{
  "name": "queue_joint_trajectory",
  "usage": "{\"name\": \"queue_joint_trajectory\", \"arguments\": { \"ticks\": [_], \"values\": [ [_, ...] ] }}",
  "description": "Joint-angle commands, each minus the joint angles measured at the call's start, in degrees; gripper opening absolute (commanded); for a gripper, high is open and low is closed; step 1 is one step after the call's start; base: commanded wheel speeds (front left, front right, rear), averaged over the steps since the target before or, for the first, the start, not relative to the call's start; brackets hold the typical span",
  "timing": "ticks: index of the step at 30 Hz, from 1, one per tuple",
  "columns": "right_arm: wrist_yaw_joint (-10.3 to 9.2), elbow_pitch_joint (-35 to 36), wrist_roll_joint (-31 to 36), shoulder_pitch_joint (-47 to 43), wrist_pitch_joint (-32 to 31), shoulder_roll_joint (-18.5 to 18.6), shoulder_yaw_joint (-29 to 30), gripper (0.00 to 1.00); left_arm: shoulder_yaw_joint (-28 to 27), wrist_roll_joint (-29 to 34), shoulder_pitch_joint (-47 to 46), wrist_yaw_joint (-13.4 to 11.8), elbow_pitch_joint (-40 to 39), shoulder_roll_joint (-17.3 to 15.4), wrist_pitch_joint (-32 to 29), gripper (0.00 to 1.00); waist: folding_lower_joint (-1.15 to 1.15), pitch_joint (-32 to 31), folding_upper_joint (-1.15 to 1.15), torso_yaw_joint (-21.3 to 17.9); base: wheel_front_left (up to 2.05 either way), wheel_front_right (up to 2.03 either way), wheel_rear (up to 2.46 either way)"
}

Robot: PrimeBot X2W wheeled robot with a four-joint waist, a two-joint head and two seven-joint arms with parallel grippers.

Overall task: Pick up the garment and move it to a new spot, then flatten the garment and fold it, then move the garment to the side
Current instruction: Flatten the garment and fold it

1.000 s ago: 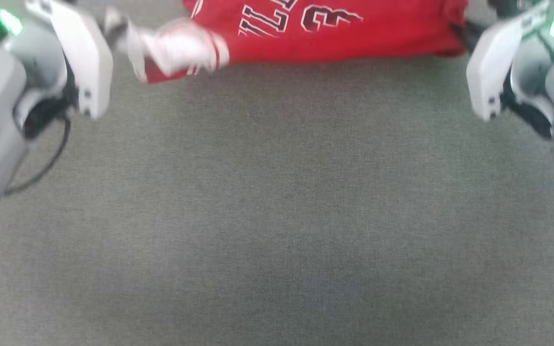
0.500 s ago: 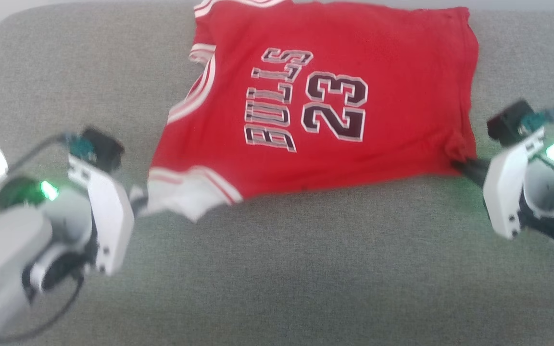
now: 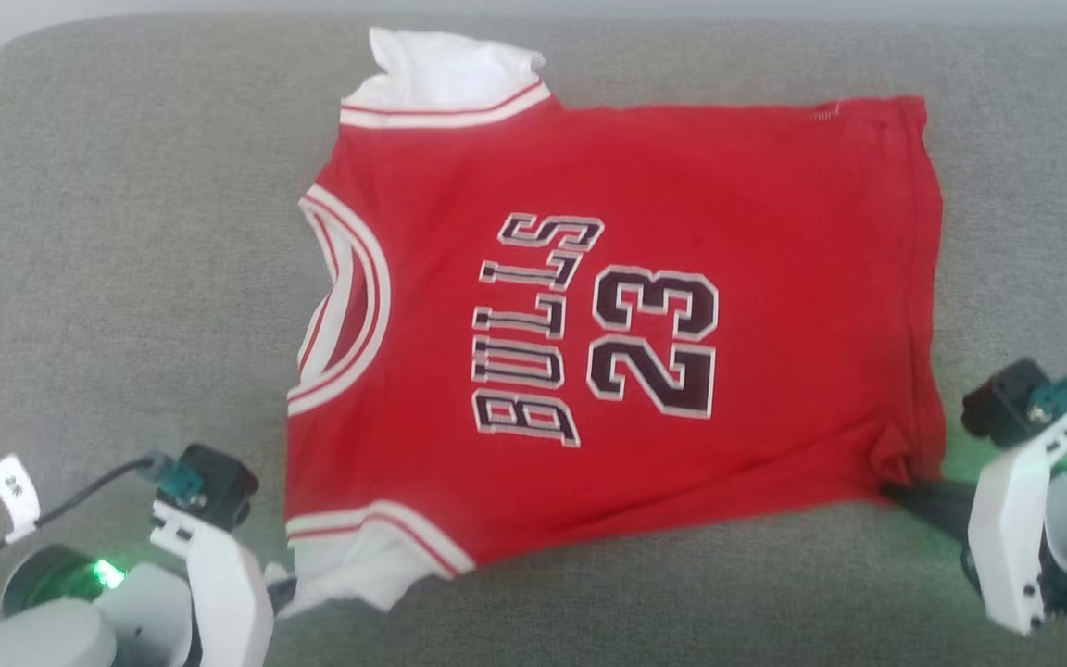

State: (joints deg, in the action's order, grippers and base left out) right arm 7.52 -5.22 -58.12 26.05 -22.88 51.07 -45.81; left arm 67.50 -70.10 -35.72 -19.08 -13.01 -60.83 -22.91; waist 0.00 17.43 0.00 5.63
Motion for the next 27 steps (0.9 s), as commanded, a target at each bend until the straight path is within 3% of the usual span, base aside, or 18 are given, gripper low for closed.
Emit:
{"name": "queue_joint_trajectory", "arguments": {
  "ticks": [1,7,16,22,27],
  "values": [
    [-0.06,1.35,0.02,-4.06,-1.77,0.35,0.77,0.00,0.34,-0.57,1.63,-1.07,-0.88,-0.95,-0.41,0.00,0.00,-0.09,0.00,-0.25,0.00,0.00,0.00],
    [-0.06,5.90,2.89,-10.18,-2.86,-1.45,9.25,0.00,-0.51,0.08,0.79,-2.38,-3.15,-3.00,-0.05,0.00,0.00,-0.46,0.00,-0.99,0.00,0.00,0.00],
    [-0.06,9.89,9.90,-12.95,-4.61,-7.77,20.97,0.00,-3.70,5.90,-7.43,-0.61,-3.44,-4.72,-0.78,0.00,0.00,-0.86,0.00,-2.56,0.00,0.00,0.00],
    [-0.06,10.08,15.57,-9.16,-5.81,-12.93,26.23,0.00,-5.55,10.43,-15.65,4.79,2.13,-1.83,-1.81,0.00,0.00,-0.03,0.00,-3.74,0.00,0.00,0.00],
    [-0.06,6.72,20.33,-2.73,-6.34,-16.21,26.72,0.00,-5.55,13.26,-23.02,11.18,13.14,4.89,-2.88,0.00,0.00,2.01,0.00,-4.38,0.00,0.00,0.00]
  ]
}}
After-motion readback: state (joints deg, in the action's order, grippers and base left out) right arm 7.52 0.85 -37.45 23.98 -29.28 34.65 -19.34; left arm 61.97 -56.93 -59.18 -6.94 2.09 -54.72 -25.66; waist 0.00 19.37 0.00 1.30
